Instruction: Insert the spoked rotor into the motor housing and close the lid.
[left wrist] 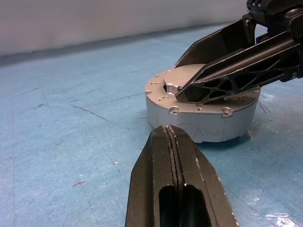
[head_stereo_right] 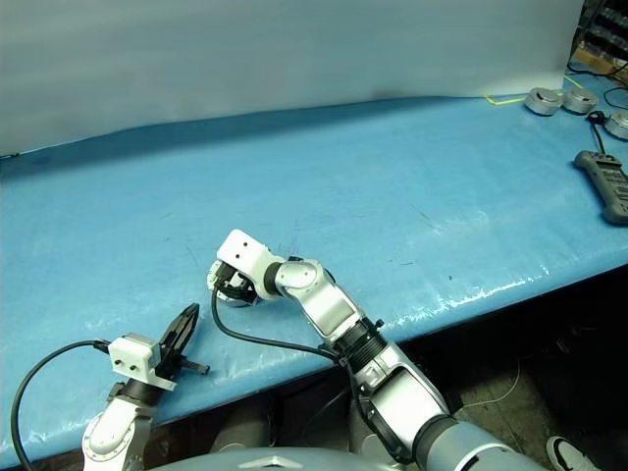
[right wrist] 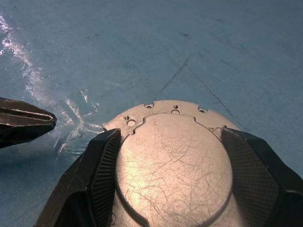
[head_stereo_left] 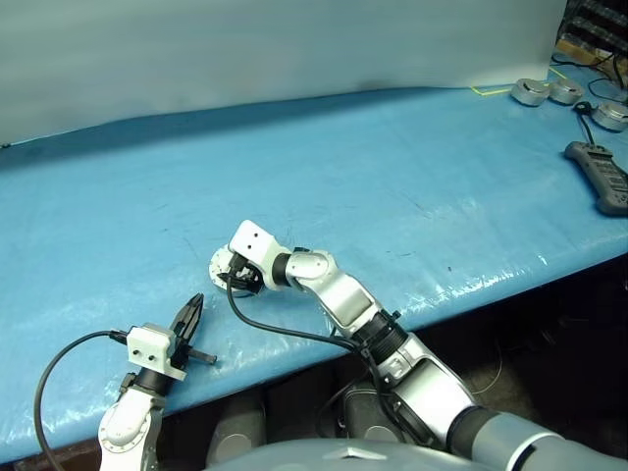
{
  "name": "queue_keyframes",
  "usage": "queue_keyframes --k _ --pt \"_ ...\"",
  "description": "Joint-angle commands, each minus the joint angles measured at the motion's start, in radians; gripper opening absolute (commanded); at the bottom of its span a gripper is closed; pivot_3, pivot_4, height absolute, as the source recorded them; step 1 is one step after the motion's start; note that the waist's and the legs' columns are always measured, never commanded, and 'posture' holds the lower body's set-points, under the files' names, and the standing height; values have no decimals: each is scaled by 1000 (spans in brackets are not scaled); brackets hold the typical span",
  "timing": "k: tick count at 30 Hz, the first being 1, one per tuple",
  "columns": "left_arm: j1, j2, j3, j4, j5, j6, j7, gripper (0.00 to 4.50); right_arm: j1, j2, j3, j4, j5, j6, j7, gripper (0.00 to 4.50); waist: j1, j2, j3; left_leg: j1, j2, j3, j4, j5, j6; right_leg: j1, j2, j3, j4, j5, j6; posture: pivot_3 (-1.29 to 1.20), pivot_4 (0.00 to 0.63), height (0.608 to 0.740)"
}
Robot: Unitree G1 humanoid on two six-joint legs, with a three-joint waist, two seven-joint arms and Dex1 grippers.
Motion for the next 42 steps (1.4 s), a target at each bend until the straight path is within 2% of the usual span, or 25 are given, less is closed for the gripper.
queue_keyframes --k 1,4,8,11,13,26,42 --pt "-13 10 20 -89 -63 107 15 0 16 -11 -7 35 -17 49 -15 3046 0 1 0 0 0 0 0 0 0 0 0 0 0 0 0 0 150 740" --pt "-47 14 45 -172 -138 297 79 0 18 -11 -8 33 -17 53 -18 3046 1 1 -1 1 0 -1 1 0 0 1 0 -1 0 0 0 0 150 740" --pt "-103 40 85 -307 -311 623 171 0 18 -11 -9 32 -16 57 -21 3046 0 1 -1 1 0 -3 1 0 0 2 0 -2 0 0 0 0 150 740" --pt "-161 94 114 -391 -504 873 204 0 19 -11 -11 30 -15 59 -22 3046 0 1 -1 1 0 -3 1 0 0 3 0 -2 0 0 0 0 150 740" --pt "-198 120 126 -401 -563 968 218 0 17 -10 -11 33 -15 58 -23 3046 0 1 -1 2 -1 -5 1 0 0 4 0 -3 0 0 0 0 150 740" --pt "-370 187 84 -251 -466 1110 146 0 14 -9 -12 29 -16 57 -26 3046 0 1 -1 2 -1 -5 1 0 0 4 1 -3 0 0 0 0 150 740" --pt "-378 219 52 -258 -427 1219 45 0 31 2 -17 19 -1 52 -27 3046 4 6 -6 3 -1 -5 0 1 0 5 0 -3 -1 0 0 0 150 740"
